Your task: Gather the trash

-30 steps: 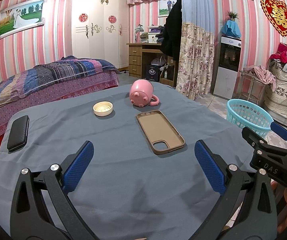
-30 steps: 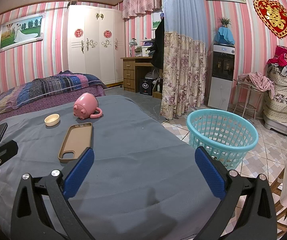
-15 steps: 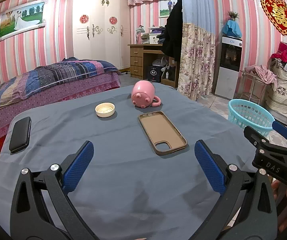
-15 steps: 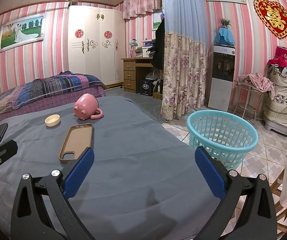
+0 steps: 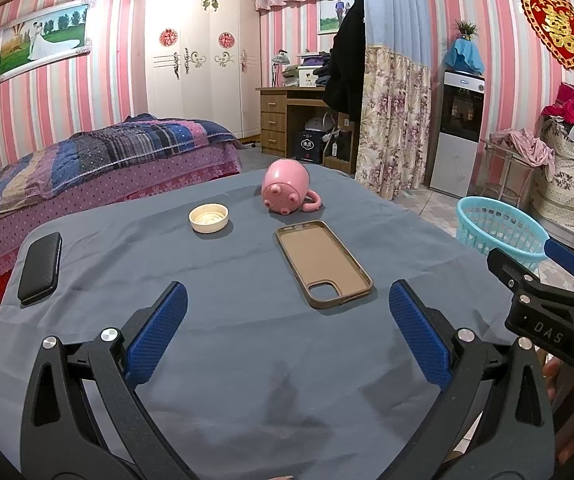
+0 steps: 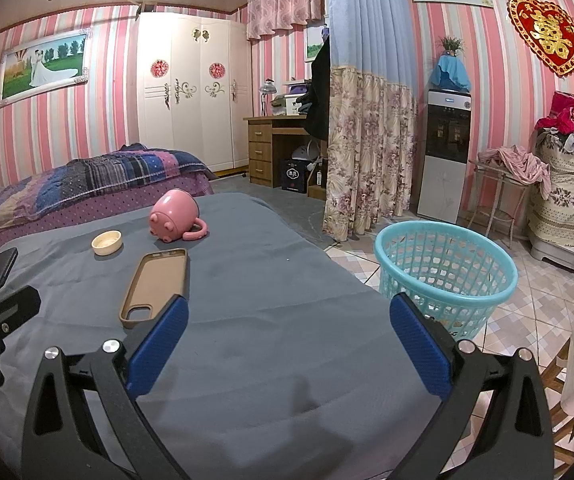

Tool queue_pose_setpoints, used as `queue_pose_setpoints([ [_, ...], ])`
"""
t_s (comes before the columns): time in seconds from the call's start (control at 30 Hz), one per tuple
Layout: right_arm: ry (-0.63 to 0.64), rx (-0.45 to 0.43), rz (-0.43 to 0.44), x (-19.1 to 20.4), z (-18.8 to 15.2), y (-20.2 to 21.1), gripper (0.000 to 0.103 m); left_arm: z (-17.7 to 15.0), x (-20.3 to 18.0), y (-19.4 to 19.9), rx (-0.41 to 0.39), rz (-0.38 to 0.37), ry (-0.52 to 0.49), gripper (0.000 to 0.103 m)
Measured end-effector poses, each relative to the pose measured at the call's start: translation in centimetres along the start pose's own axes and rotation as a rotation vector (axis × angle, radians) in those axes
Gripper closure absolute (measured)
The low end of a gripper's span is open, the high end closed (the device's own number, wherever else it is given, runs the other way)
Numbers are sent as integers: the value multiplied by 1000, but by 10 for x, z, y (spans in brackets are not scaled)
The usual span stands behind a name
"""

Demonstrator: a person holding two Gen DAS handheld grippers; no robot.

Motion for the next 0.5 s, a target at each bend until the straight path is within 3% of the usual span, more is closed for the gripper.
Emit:
queue_pose_setpoints([
  [0.5, 11, -7, 3, 2, 5, 0, 4, 0, 1, 0, 2, -3, 2, 5],
])
Point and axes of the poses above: each gripper's, at about its wrist camera, not at the fingertips, and y roughly against the way its jaws point, x to its left, z to its top, the point moved 6 cm from there along -y, roughly the way its jaws point, and after that the axes turned 2 degrees about -x, right-handed, at the moved point
